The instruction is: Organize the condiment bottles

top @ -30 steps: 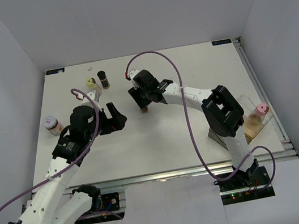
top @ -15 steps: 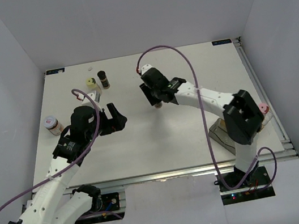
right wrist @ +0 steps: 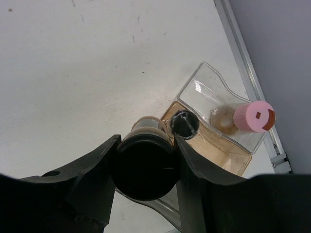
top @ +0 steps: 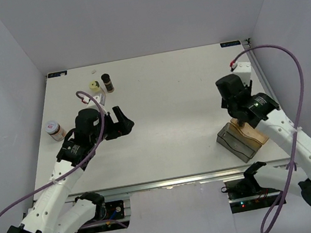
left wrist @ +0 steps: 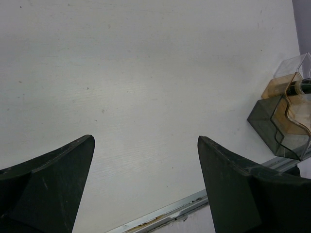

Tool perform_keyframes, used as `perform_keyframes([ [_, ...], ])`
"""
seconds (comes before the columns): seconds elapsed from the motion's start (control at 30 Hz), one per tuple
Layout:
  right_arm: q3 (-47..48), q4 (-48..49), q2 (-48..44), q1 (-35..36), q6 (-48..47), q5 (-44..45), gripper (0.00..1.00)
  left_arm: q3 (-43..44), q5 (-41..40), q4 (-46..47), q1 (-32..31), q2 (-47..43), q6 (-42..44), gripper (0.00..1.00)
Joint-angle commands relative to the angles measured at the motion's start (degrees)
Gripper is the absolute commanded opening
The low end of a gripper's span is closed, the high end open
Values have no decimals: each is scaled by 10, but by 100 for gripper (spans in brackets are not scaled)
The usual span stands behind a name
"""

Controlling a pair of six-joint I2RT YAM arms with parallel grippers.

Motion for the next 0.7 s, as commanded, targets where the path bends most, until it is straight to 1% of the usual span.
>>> perform_keyframes([
  [0.0, -24, -42, -82, -52, 31, 29, 8, 17, 21, 10, 2, 4, -3, 98],
  [0.13, -53, -68, -120, -59, 51, 45, 8, 29, 18, 2, 2, 5, 5, 98],
  [0.23, -93, -72, -141, -63, 68, 51, 8, 34, 17, 0, 2, 4, 6, 98],
  [0.37, -141, -38, -166, -70, 73, 48, 8, 35, 21, 0, 1, 1, 5, 98],
  [0.67, -197, 3, -195, -79, 92, 62, 8, 39, 16, -9, 2, 1, 11, 98],
])
